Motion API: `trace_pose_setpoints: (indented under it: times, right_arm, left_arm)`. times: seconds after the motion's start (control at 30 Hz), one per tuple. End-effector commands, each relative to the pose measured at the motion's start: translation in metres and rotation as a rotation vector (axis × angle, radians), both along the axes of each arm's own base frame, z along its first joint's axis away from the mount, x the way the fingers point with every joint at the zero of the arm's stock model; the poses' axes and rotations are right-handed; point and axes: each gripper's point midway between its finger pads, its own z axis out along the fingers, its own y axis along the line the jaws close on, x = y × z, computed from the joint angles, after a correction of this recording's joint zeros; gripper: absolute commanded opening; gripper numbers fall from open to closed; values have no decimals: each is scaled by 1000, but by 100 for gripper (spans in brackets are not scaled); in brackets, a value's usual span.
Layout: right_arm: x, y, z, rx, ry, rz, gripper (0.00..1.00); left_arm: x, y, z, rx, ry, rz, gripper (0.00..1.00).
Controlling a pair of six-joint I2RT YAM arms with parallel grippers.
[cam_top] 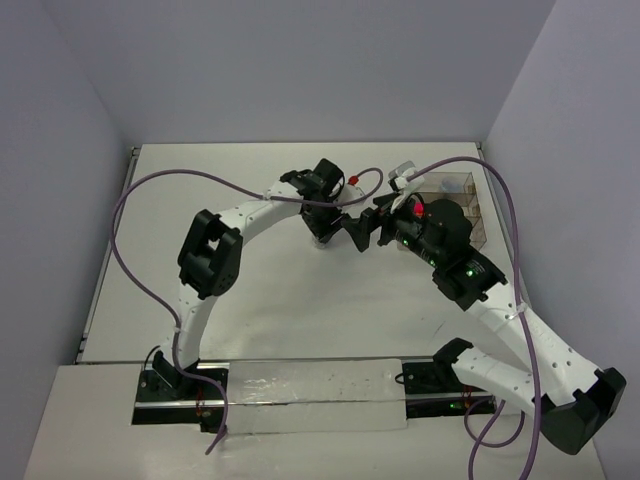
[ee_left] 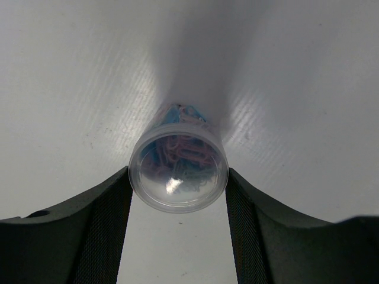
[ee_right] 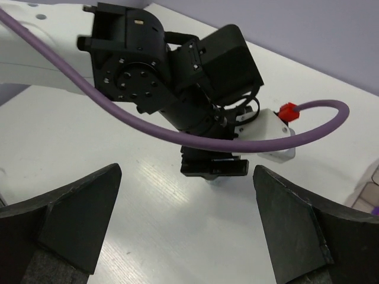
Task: Sort the stationery into containers
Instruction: Place the stationery at the center of the board, then pick up the stationery from the center of the board.
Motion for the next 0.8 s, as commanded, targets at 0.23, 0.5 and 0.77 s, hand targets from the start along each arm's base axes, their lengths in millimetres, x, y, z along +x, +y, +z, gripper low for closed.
trace_pose_setpoints:
  times: [0.23,0.5,0.77]
  right_arm:
    - [4,-18,32,38,26,-86,100]
    - [-4,-18,84,146,11,-17,100]
    - [55,-5,33,55,317,-115,100]
  left_arm:
    - [15,-24,23,-43,-92,45,94]
    - [15,-13,154,-201,-264,84,99]
    - [33,160,158,-160,-143,543,99]
